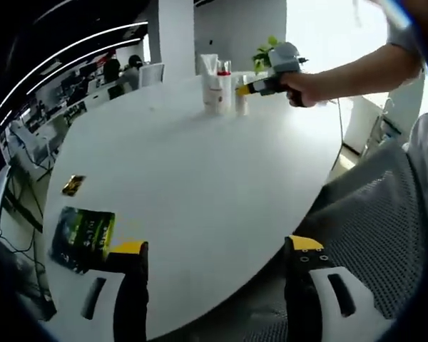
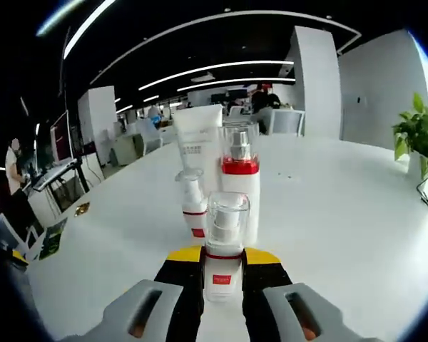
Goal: Arrange the skincare products in the storage area until every visible bottle or jar stands upright without overlapping.
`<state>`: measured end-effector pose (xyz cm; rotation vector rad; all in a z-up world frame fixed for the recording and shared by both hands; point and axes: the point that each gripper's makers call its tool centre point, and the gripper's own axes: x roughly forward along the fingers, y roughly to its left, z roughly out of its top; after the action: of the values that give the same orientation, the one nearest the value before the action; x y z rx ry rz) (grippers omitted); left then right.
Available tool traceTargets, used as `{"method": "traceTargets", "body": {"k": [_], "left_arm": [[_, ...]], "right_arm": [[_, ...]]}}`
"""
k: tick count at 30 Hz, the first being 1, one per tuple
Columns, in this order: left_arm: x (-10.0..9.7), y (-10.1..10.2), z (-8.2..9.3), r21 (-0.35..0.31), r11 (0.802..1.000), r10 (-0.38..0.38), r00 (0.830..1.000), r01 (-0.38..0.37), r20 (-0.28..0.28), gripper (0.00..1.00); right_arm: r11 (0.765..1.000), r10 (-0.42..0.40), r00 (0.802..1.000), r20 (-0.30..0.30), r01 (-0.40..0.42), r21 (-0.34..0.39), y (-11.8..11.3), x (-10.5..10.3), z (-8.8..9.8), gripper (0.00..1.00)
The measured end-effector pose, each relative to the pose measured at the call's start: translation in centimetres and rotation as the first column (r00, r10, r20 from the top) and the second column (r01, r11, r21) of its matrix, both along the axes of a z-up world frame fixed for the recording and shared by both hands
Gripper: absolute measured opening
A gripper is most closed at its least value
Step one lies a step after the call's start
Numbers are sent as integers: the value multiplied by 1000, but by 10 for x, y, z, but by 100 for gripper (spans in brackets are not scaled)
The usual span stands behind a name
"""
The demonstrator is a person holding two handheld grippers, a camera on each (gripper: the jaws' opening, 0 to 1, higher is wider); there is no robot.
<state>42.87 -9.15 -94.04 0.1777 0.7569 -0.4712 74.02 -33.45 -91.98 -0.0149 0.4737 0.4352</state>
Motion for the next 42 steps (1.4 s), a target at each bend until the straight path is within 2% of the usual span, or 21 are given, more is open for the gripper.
{"method": "traceTargets", "body": {"k": [2,12,16,19,25,32,42], "left_arm": [[-1,-2,-1,0,1000,-10,1000,10,-4,74],[-4,-9,-1,-17,999,-42,999,42,-12,72],[-5,-9,-2,-14,999,-50,999,50,-19,70],[-4,-9,-2,-21,999,-48,999,47,-19,70],[-5,-9,-3,-21,999,-50,998,49,-25,69],[-6,-9,-3,-18,998,-56,998,55,-27,68],[-6,-8,-2,-13,999,-53,998,52,-23,66]], "right_arm": [[1000,-8,999,31,8,8,4,9,1,13],[998,-59,989,136,62,-18,10,18,4,13],[995,-52,984,173,65,-74,11,19,5,13],[994,-49,983,178,66,-92,12,20,6,13],[985,-96,980,176,119,-127,5,27,7,13],[977,-161,974,159,180,-114,3,30,6,13],[971,-193,971,138,210,-116,2,31,5,13]]}}
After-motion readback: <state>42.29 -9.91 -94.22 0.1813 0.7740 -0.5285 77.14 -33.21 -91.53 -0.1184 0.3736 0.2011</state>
